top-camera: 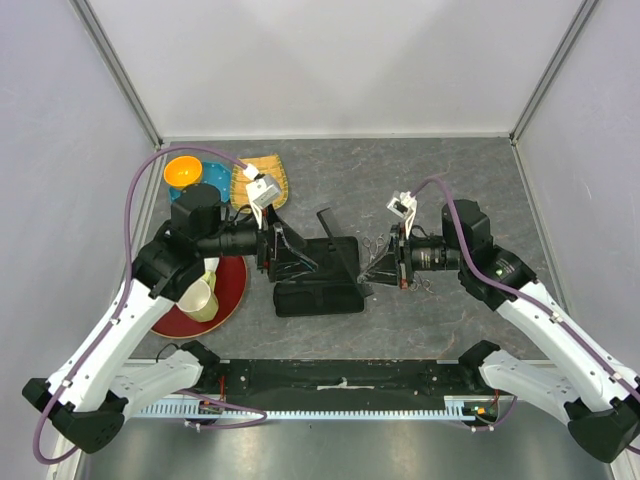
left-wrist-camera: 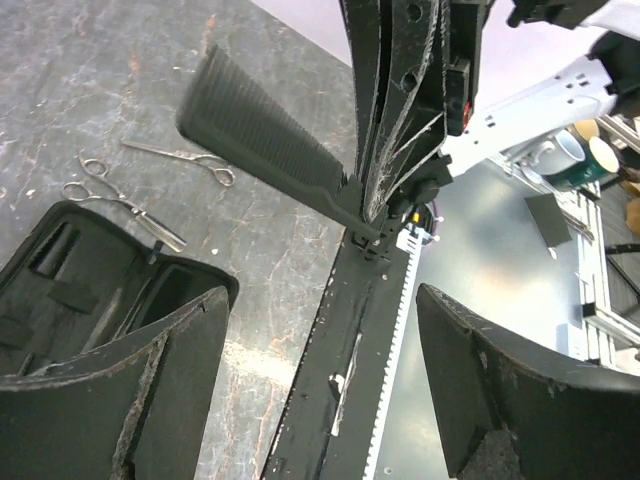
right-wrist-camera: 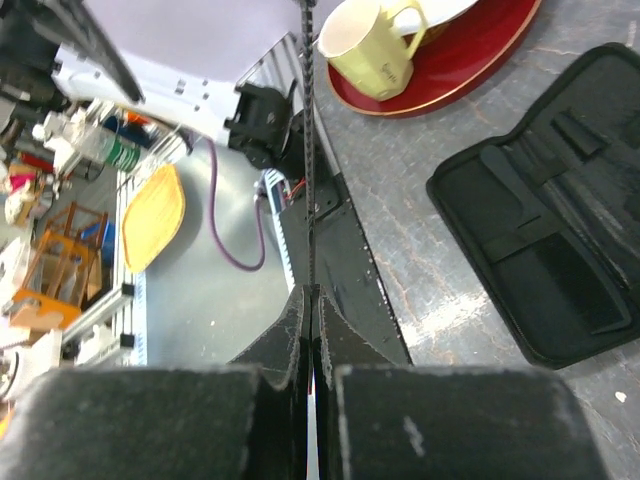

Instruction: Sort the hair-cutting tools

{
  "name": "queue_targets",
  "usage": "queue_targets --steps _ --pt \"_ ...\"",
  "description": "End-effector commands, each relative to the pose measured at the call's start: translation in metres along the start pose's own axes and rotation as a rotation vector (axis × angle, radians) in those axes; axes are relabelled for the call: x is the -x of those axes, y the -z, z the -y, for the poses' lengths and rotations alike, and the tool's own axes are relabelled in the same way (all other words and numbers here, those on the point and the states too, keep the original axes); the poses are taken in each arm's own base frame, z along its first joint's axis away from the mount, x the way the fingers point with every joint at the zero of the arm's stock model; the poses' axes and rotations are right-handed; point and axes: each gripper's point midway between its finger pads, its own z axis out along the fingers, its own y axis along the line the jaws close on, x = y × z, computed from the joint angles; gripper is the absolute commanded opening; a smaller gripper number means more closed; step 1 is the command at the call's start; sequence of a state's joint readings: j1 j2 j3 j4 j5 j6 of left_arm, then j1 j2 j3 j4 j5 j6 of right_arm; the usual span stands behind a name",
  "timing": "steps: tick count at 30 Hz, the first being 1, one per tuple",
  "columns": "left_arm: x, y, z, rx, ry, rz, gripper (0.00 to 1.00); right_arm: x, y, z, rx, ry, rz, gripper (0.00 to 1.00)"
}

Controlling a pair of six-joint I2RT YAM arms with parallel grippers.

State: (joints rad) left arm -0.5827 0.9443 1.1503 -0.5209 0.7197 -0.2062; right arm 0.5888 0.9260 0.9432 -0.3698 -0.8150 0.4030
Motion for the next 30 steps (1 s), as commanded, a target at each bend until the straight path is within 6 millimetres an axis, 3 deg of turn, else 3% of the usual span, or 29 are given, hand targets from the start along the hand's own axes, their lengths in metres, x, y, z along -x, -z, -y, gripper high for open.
queue_targets --steps 1,4,14,17,18,19,24,27,28,30 --pt "0.022 0.007 0.028 -0.135 -0.106 0.036 0.81 0.000 0.010 -0.038 0.138 0.161 -0.014 0.00" --pt "0.020 0.001 0.025 -0.147 -0.081 0.010 0.77 -0.007 0.011 -0.044 0.159 0.193 -0.025 0.00" --pt "0.019 -0.006 0.034 -0.246 -0.043 -0.028 0.60 -0.028 -0.006 -0.032 0.125 0.164 -0.126 0.00" --pt "0.014 -0.004 0.040 -0.288 -0.037 -0.046 0.38 -0.031 -0.012 -0.027 0.110 0.149 -0.146 0.00" --pt "0.010 -0.003 0.039 -0.293 -0.046 -0.060 0.25 -0.031 -0.014 -0.025 0.106 0.146 -0.150 0.00" --pt "0.006 -0.002 0.040 -0.297 -0.047 -0.075 0.20 -0.031 -0.016 -0.024 0.100 0.140 -0.154 0.00" --pt "-0.016 0.010 0.042 -0.287 -0.070 -0.132 0.10 -0.031 -0.020 -0.021 0.095 0.130 -0.171 0.00" --pt "-0.019 0.011 0.039 -0.259 -0.072 -0.132 0.02 -0.031 -0.020 -0.022 0.100 0.142 -0.172 0.00" --pt "-0.018 0.011 0.038 -0.249 -0.070 -0.127 0.02 -0.030 -0.019 -0.023 0.096 0.145 -0.169 0.24" --pt "-0.014 0.009 0.031 -0.195 -0.052 -0.116 0.02 -0.025 -0.019 -0.014 0.036 0.151 -0.147 0.57"
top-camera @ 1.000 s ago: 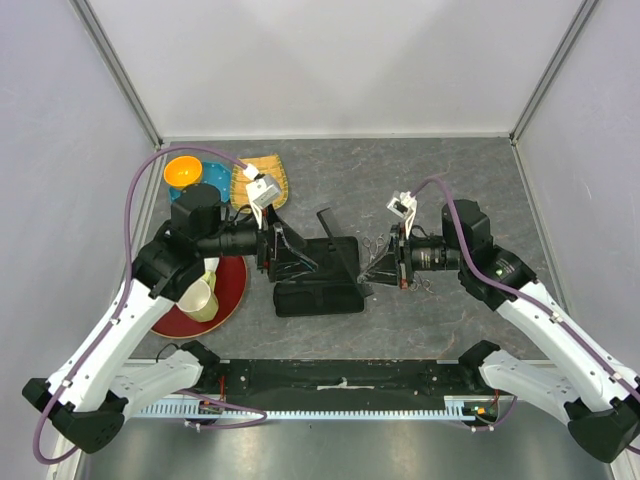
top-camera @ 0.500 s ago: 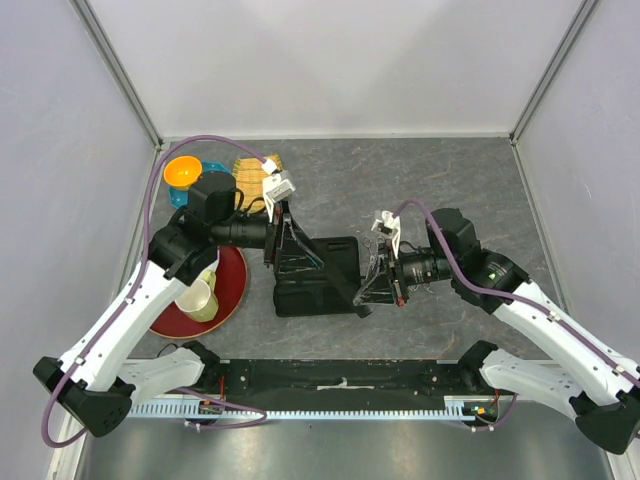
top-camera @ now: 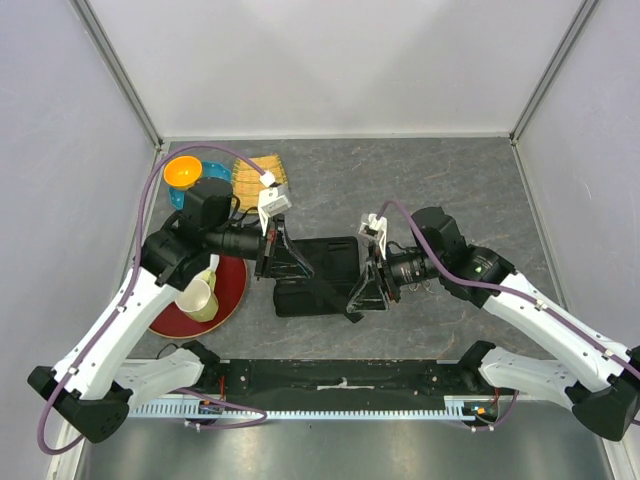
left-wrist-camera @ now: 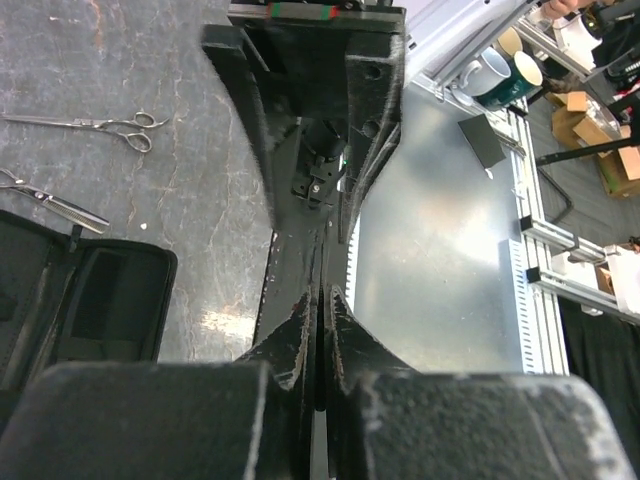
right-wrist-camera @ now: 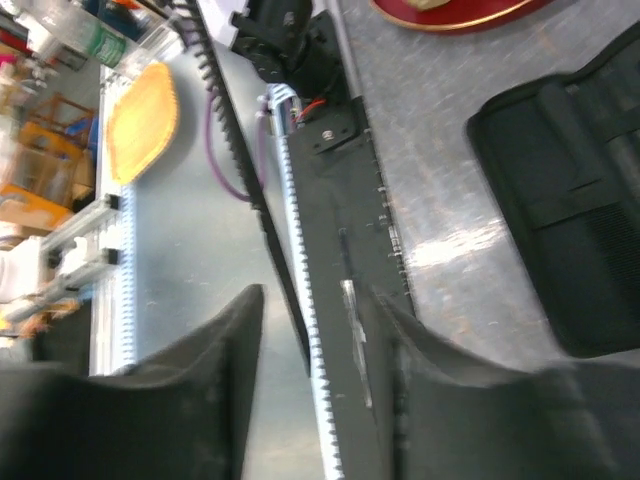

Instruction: Sort the hair-cutting tools

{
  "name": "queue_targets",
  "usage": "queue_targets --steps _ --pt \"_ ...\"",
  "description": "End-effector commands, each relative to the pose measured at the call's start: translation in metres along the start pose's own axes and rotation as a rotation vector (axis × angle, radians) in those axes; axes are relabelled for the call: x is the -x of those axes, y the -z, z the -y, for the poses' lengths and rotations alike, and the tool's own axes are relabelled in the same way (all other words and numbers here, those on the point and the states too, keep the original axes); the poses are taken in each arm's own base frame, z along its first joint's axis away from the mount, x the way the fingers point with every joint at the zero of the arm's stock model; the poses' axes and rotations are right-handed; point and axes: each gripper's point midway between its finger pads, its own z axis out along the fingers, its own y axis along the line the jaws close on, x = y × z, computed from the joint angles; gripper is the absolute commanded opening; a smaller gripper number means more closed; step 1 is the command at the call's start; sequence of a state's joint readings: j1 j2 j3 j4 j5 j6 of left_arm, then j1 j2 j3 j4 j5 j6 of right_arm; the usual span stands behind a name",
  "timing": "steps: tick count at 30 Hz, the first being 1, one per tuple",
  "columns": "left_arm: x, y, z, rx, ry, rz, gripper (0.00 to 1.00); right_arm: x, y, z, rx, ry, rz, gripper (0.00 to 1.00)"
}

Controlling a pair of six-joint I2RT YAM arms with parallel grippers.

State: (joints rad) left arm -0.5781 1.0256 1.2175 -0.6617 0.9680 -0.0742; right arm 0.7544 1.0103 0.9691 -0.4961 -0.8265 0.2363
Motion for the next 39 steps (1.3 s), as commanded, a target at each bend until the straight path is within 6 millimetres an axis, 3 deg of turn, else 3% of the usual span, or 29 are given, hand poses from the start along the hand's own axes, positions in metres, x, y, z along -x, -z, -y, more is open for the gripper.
queue_targets --steps 1,4,6,7,9,10,11,14,22,26,32,34,39 --pt "0.007 0.007 0.000 0.055 -0.032 0.021 0.02 0.025 0.009 0.006 -0.094 0.073 0.082 0.83" --pt "0.022 0.010 -0.016 0.178 0.016 0.060 0.02 0.034 0.013 0.030 -0.246 0.035 0.139 0.98" --pt "0.043 0.017 -0.027 0.290 0.054 0.106 0.02 0.042 0.017 0.047 -0.350 -0.010 0.182 0.98" --pt "0.047 0.021 -0.028 0.322 0.077 0.108 0.02 0.053 0.019 0.046 -0.357 -0.043 0.243 0.98" --pt "0.074 0.034 -0.026 0.395 0.083 0.176 0.02 0.061 0.019 0.046 -0.355 -0.084 0.313 0.98" --pt "0.082 0.038 -0.024 0.412 0.084 0.200 0.02 0.083 0.025 0.031 -0.308 -0.041 0.417 0.98" --pt "0.096 0.045 -0.018 0.426 0.072 0.243 0.02 0.084 0.024 0.028 -0.277 -0.079 0.455 0.98" --pt "0.119 0.054 -0.006 0.426 0.095 0.314 0.02 0.114 0.042 -0.001 -0.183 0.001 0.638 0.98" --pt "0.159 0.054 0.042 0.222 0.183 0.443 0.02 0.168 0.082 -0.059 -0.035 0.141 0.882 0.98" --pt "0.174 0.058 0.060 0.144 0.187 0.496 0.02 0.181 0.089 -0.071 0.005 0.143 0.916 0.98" --pt "0.180 0.060 0.064 0.131 0.185 0.521 0.02 0.192 0.109 -0.087 0.066 0.117 1.030 0.82" --pt "0.180 0.061 0.066 0.131 0.179 0.521 0.02 0.183 0.112 -0.089 0.114 0.093 1.060 0.79" --pt "0.181 0.065 0.069 0.138 0.163 0.534 0.02 0.183 0.113 -0.098 0.138 0.097 1.039 0.69"
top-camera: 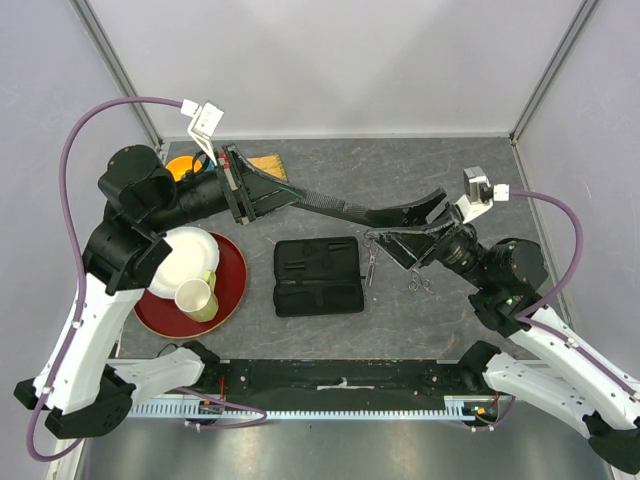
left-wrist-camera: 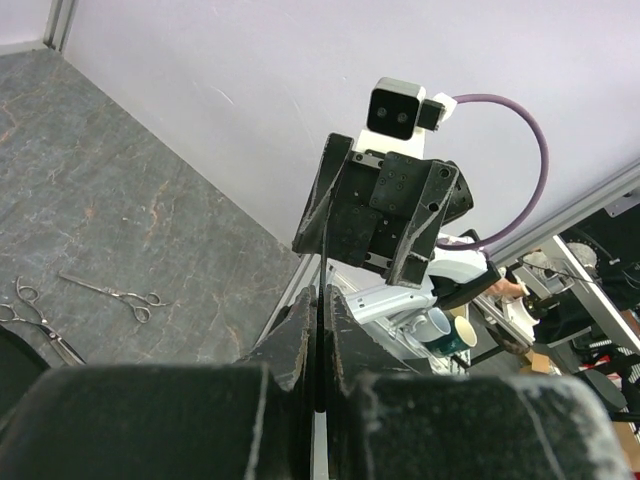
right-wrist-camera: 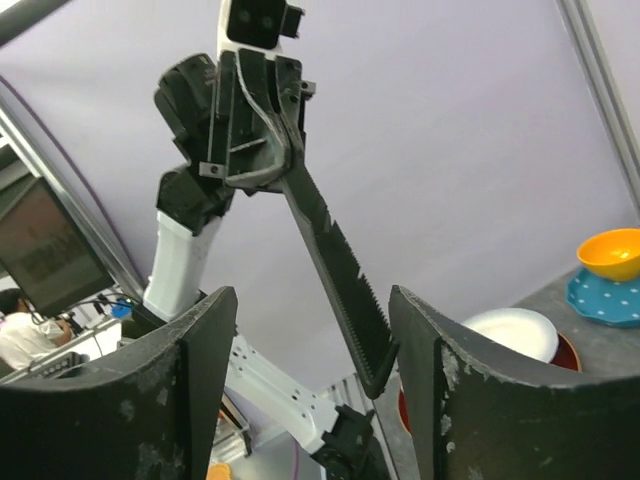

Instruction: Sort the hair-cutting tools

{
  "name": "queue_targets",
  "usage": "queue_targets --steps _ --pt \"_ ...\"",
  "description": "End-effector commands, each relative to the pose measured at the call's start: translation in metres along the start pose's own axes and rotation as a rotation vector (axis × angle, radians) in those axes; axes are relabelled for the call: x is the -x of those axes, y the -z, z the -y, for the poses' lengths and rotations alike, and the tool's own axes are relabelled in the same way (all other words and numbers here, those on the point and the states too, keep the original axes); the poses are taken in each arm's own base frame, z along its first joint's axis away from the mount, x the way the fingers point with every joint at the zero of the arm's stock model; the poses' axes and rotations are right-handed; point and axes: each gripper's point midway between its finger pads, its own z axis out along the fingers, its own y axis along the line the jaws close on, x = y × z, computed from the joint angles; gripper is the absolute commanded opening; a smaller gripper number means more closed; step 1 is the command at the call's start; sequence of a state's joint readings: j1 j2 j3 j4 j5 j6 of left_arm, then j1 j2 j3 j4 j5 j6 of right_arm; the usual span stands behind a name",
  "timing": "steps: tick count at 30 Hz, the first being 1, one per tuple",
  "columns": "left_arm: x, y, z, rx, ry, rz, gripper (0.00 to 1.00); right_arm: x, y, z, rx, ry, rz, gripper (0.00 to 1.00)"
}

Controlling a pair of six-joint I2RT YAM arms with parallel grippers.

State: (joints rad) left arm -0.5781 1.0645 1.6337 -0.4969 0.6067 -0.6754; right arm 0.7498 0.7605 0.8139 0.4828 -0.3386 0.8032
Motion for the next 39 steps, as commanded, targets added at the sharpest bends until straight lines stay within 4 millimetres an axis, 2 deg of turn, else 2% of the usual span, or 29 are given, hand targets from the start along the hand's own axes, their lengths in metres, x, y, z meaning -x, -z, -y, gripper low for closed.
queue_targets --steps 1,7,10,11,13,14,15,16,18,19,21,22,24,26,27,28,30,31,32,34,35,37,38,39 --pt "0.014 0.010 0.024 -0.059 -0.021 0.046 0.02 0.019 -0.006 -0.024 0.074 -0.022 0.040 0.67" --pt "0.013 0.010 0.025 -0.066 -0.024 0.038 0.02 0.016 -0.012 -0.024 0.091 -0.047 0.020 0.53" --pt "0.011 0.011 0.024 -0.061 -0.022 0.034 0.02 0.014 -0.015 -0.021 0.089 -0.068 0.015 0.33" --pt "0.011 0.011 0.024 -0.060 -0.023 0.033 0.02 0.013 -0.017 -0.020 0.088 -0.073 0.014 0.21" --pt "0.010 0.012 0.024 -0.055 -0.025 0.032 0.02 0.012 -0.018 -0.017 0.078 -0.087 0.014 0.10" --pt "0.010 0.013 0.023 -0.050 -0.025 0.031 0.03 0.012 -0.019 -0.014 0.060 -0.095 0.016 0.00" --pt "0.008 0.012 0.020 -0.039 -0.022 0.027 0.07 0.011 -0.019 -0.011 0.045 -0.096 0.018 0.00" --pt "0.007 0.012 0.018 -0.030 -0.028 0.024 0.23 0.010 -0.018 -0.007 0.026 -0.098 0.015 0.00" --pt "0.004 0.015 0.010 0.015 -0.028 0.023 0.42 0.008 -0.017 0.000 -0.003 -0.088 0.018 0.00" --pt "0.003 0.017 0.004 0.044 -0.051 0.029 0.60 0.004 -0.015 0.006 -0.035 -0.093 0.004 0.00" --pt "0.000 0.025 -0.019 0.170 -0.071 0.049 0.69 0.003 -0.012 0.016 -0.089 -0.085 0.006 0.00" --pt "0.000 0.029 -0.028 0.219 -0.080 0.060 0.76 -0.005 -0.009 0.026 -0.137 -0.079 -0.023 0.00" --pt "0.001 0.042 -0.055 0.370 -0.107 0.102 0.79 -0.009 -0.005 0.037 -0.195 -0.072 -0.038 0.00" --pt "-0.006 0.055 -0.085 0.519 -0.103 0.113 0.80 -0.022 0.003 0.055 -0.289 -0.060 -0.097 0.00" --pt "-0.010 0.059 -0.092 0.553 -0.102 0.112 0.80 -0.028 0.006 0.063 -0.323 -0.052 -0.122 0.00" --pt "-0.014 0.063 -0.097 0.577 -0.098 0.111 0.81 -0.042 0.015 0.079 -0.405 -0.057 -0.178 0.00" --pt "-0.036 0.059 -0.116 0.605 -0.065 0.061 0.81 -0.059 0.025 0.098 -0.484 -0.038 -0.258 0.00" --pt "-0.045 0.057 -0.123 0.609 -0.046 0.040 0.80 -0.073 0.037 0.111 -0.550 -0.044 -0.317 0.00" --pt "-0.063 0.052 -0.138 0.622 -0.023 -0.005 0.80 -0.084 0.044 0.123 -0.589 -0.041 -0.360 0.00" --pt "-0.085 0.044 -0.151 0.612 0.005 -0.068 0.80 -0.105 0.060 0.137 -0.652 -0.052 -0.449 0.00" --pt "-0.106 0.037 -0.167 0.622 0.036 -0.127 0.79 -0.114 0.068 0.143 -0.676 -0.061 -0.480 0.00" --pt "-0.128 0.031 -0.184 0.632 0.076 -0.183 0.76 -0.126 0.079 0.151 -0.700 -0.076 -0.520 0.00" --pt "-0.150 0.026 -0.199 0.641 0.109 -0.234 0.75 -0.134 0.086 0.155 -0.714 -0.088 -0.544 0.00" --pt "-0.159 0.023 -0.204 0.637 0.133 -0.248 0.74 -0.139 0.091 0.157 -0.722 -0.097 -0.561 0.00"
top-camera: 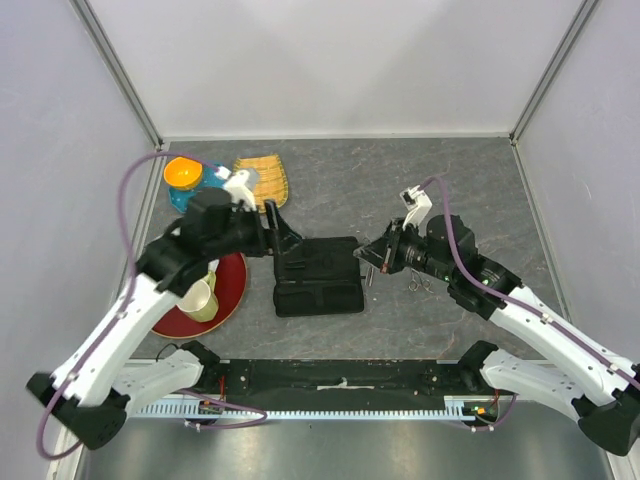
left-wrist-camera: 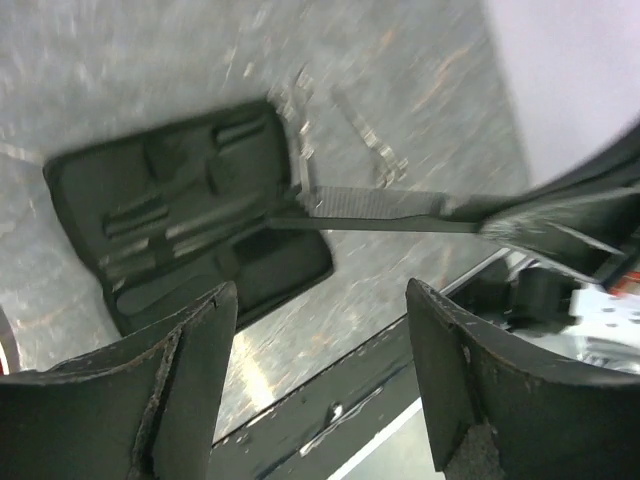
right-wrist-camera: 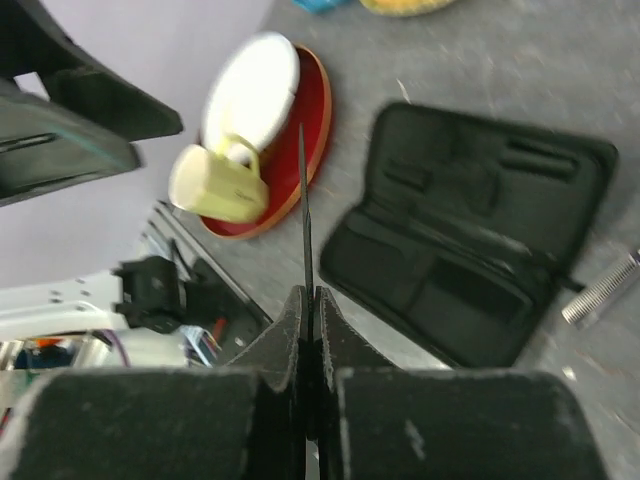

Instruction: Sort the hair-cutting tools

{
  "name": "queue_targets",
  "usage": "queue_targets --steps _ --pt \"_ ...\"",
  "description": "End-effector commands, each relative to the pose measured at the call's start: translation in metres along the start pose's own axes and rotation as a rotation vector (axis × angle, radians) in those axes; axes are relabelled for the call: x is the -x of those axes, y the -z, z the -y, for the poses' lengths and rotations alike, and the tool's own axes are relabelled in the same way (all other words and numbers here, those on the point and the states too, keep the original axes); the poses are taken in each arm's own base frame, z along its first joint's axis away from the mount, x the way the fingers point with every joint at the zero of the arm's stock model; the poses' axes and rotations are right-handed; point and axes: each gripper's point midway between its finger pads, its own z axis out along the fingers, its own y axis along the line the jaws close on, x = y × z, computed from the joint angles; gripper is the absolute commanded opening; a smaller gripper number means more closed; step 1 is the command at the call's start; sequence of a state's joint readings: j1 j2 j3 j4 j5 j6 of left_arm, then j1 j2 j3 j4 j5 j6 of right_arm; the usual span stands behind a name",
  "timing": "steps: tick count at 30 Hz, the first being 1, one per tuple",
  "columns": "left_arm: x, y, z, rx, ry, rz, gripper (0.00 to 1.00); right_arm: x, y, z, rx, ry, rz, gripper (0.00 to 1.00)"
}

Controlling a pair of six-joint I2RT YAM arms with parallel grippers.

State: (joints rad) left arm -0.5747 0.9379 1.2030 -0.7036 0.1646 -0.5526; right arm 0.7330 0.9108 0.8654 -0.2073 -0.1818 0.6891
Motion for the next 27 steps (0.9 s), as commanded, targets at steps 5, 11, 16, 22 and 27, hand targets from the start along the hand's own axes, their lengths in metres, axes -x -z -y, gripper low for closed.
queue_targets --steps 5,11,16,22,27 --pt "-0.102 -0.071 -0.046 0.005 0.133 -0.247 0.70 -0.072 0.009 0.069 -0.190 -0.037 -0.242 0.00" --pt "-0.169 -0.091 -0.073 0.020 0.269 -0.378 0.61 -0.106 0.018 0.093 -0.229 -0.089 -0.320 0.00" --pt "-0.201 -0.093 -0.097 0.096 0.294 -0.442 0.59 -0.124 0.025 0.100 -0.232 -0.122 -0.365 0.00" --pt "-0.223 -0.092 -0.114 0.155 0.307 -0.485 0.58 -0.142 0.029 0.114 -0.245 -0.161 -0.369 0.00" --pt "-0.237 -0.091 -0.123 0.188 0.312 -0.520 0.57 -0.154 0.028 0.123 -0.252 -0.176 -0.394 0.00"
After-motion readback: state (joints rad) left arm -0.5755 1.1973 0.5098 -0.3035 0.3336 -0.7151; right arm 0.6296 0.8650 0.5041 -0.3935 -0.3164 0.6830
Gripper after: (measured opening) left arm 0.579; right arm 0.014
